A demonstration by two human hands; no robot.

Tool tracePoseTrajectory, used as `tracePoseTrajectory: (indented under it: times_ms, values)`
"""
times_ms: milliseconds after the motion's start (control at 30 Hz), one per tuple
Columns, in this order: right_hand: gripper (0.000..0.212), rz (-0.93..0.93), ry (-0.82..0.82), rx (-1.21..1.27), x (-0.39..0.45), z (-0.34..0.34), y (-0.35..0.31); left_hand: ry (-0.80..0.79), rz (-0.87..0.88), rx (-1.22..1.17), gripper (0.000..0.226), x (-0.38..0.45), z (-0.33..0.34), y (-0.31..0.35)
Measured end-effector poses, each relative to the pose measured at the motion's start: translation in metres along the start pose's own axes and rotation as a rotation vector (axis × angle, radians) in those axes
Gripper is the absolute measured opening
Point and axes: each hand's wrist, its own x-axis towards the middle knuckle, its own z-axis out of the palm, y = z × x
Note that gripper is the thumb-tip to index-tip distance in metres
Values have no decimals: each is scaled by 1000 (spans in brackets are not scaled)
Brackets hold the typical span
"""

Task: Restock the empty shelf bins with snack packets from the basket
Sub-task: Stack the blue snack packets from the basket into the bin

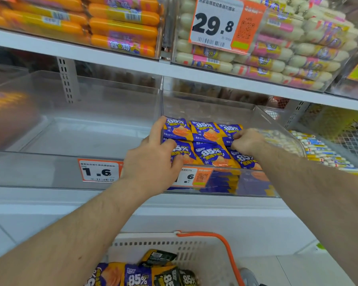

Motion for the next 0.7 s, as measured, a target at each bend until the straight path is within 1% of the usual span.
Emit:
tracePoseTrajectory:
  times_ms: [200, 300, 567, 700]
  values:
    - [30, 48, 60, 31, 2, -1, 3, -9, 3, -4, 39, 1, -1, 0]
    - [31, 48, 49, -8, 3, -2, 6, -5, 7, -20, 39, 0, -1, 0]
    - [24, 67, 81, 37, 3, 0, 4, -7, 9, -15, 39, 1, 1, -1]
    - [30, 60, 98, 70, 7, 3, 7, -11, 8, -16, 40, 1, 2, -1]
